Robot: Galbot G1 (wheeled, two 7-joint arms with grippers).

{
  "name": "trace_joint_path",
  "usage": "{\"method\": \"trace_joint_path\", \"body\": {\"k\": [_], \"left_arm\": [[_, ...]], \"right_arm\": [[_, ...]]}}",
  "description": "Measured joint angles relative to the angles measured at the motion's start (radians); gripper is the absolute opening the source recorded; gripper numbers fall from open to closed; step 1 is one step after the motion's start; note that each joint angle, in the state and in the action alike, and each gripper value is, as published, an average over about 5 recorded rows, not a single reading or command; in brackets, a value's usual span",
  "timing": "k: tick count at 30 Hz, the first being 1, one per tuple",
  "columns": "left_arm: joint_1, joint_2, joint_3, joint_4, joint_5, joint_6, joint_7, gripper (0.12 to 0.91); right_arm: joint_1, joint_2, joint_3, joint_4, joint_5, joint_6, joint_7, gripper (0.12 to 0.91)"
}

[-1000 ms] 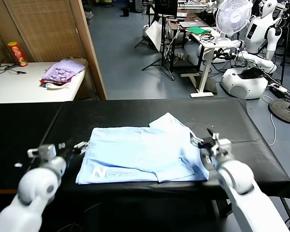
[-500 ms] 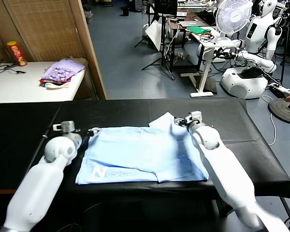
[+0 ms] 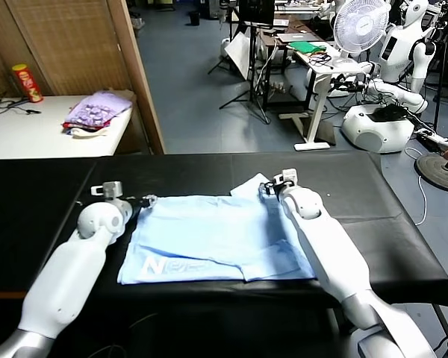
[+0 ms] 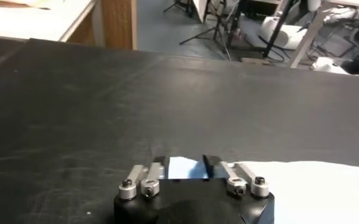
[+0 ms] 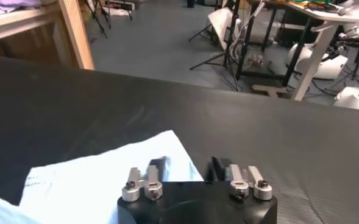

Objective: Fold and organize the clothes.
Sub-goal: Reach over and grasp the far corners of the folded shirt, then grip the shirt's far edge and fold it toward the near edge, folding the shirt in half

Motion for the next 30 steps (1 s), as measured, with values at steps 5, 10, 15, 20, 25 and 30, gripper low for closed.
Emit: {"method": "trace_joint_path", "body": {"k": [5, 10, 15, 20, 25, 30], "left_arm": [[0.003, 0.000, -0.006, -0.013, 0.014, -0.019, 0.003, 0.133], [0.014, -0.002, -0.028, -0.033, 0.043, -0.060, 0.006, 0.128], [0.048, 0.017, -0.064, -0.097, 0.044, -0.064, 0.002, 0.128], [0.132, 0.053, -0.106, -0.219, 0.041, -0.068, -0.004, 0.128], [0.247, 0.091, -0.153, -0.357, 0.040, -0.071, -0.034, 0.128], [0.367, 0.117, -0.203, -0.486, 0.060, -0.077, -0.071, 0.128]], "right_arm": [[-0.019, -0.010, 0.013, 0.019, 0.029, 0.070, 0.001, 0.122], [-0.063, -0.041, 0.040, 0.104, 0.090, 0.105, -0.022, 0.122], [-0.148, -0.095, 0.079, 0.267, 0.144, 0.094, -0.022, 0.122], [-0.247, -0.160, 0.115, 0.436, 0.206, 0.052, 0.003, 0.122], [-0.346, -0.218, 0.158, 0.588, 0.303, -0.045, 0.074, 0.122], [-0.448, -0.254, 0.198, 0.719, 0.343, -0.129, 0.119, 0.122]]}}
